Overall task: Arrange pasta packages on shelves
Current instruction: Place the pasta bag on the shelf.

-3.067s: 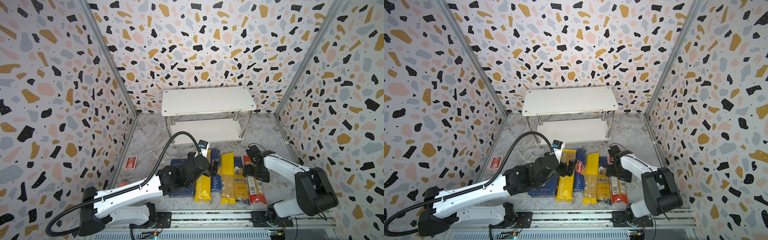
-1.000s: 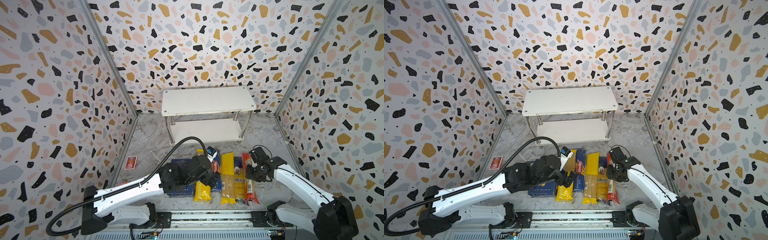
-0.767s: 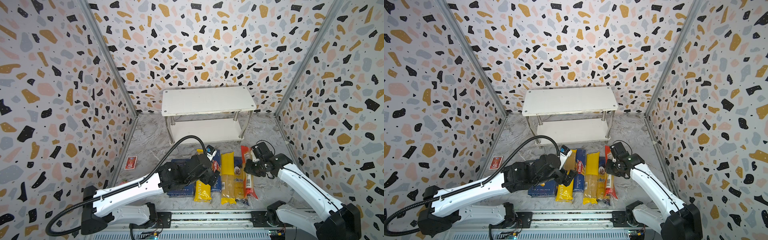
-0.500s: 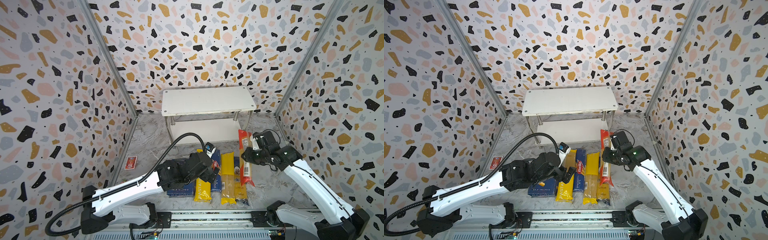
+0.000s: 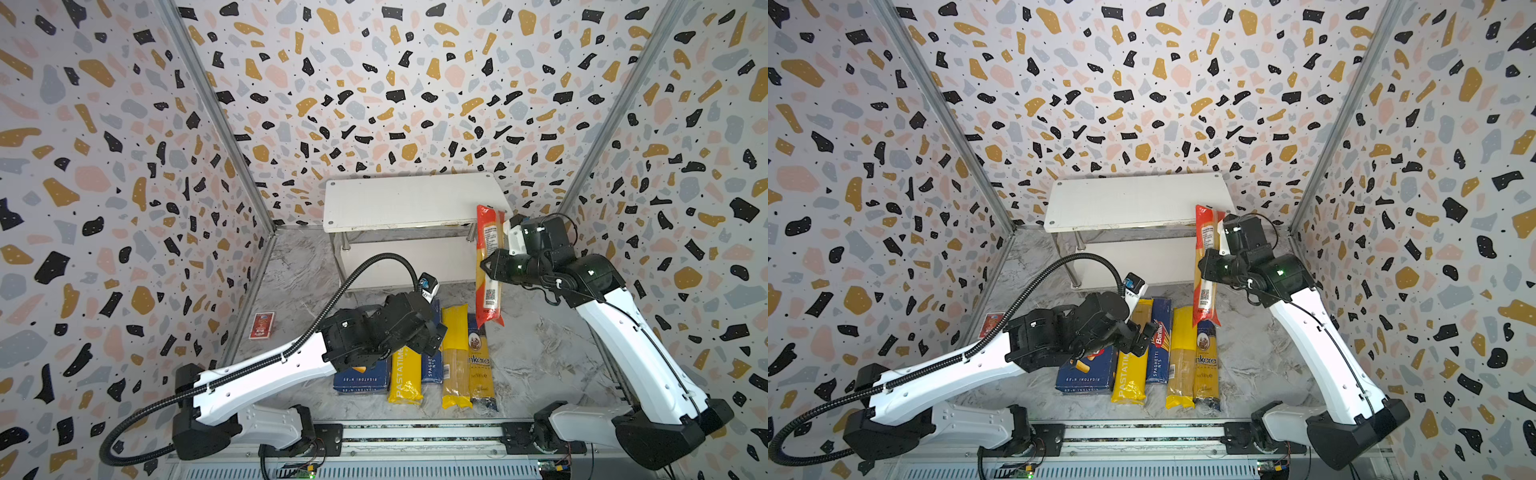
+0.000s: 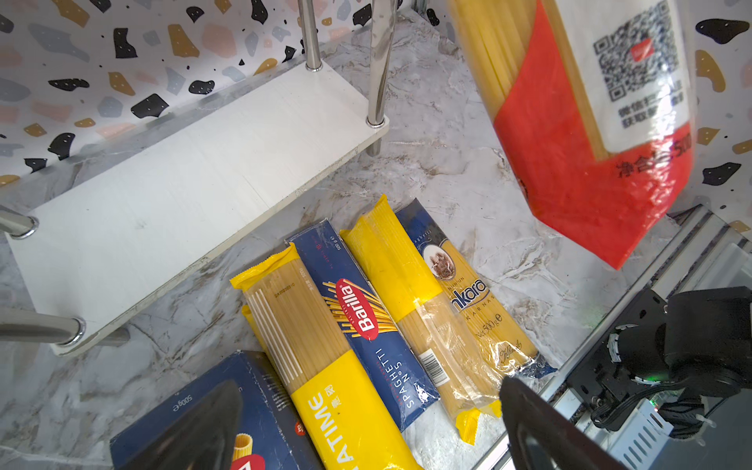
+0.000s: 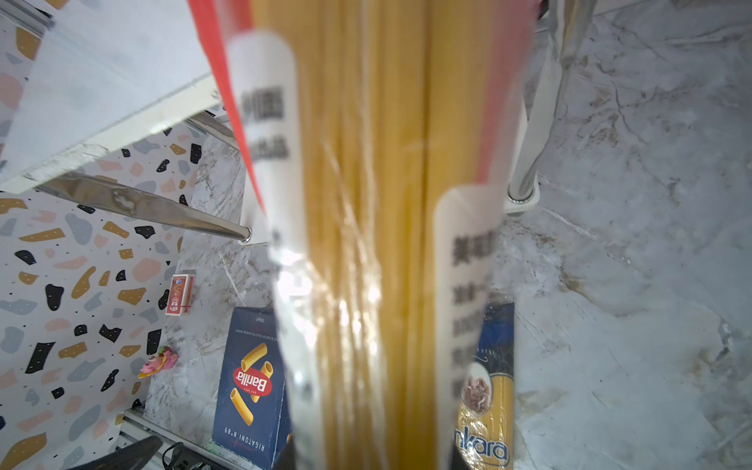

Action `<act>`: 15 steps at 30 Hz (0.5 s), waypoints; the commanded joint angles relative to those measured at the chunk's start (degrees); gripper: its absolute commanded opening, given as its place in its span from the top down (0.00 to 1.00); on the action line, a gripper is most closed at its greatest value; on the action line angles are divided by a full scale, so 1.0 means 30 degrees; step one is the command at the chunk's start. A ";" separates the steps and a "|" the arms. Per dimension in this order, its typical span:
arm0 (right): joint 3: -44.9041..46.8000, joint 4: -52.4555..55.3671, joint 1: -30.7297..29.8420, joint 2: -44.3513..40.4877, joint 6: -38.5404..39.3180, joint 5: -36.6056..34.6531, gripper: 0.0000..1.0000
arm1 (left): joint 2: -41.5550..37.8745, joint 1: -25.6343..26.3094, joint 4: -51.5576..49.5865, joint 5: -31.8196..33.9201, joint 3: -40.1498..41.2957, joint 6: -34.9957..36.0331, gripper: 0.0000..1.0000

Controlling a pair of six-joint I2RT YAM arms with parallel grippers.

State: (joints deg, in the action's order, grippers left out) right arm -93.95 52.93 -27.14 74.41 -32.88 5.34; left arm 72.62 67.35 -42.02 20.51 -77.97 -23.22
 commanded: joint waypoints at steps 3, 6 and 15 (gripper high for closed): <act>-0.3122 -0.2191 -0.0068 0.0568 0.1075 -0.0077 0.79 | 0.0247 -0.0060 -0.0368 0.0540 -0.0795 0.0472 0.01; -0.4470 -0.2598 0.0240 0.1415 0.1432 -0.0258 0.79 | 0.0469 -0.0148 -0.0538 0.0687 -0.1235 0.0633 0.01; -0.7861 -0.4813 0.2361 0.3550 0.1601 0.1766 0.79 | 0.0894 -0.0536 -0.0880 0.1001 -0.2538 0.0997 0.01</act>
State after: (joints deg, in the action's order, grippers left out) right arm -112.86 49.04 -21.74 87.11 -29.17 7.90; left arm 75.46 66.22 -44.16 22.06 -83.48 -21.61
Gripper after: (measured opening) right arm 0.270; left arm 0.994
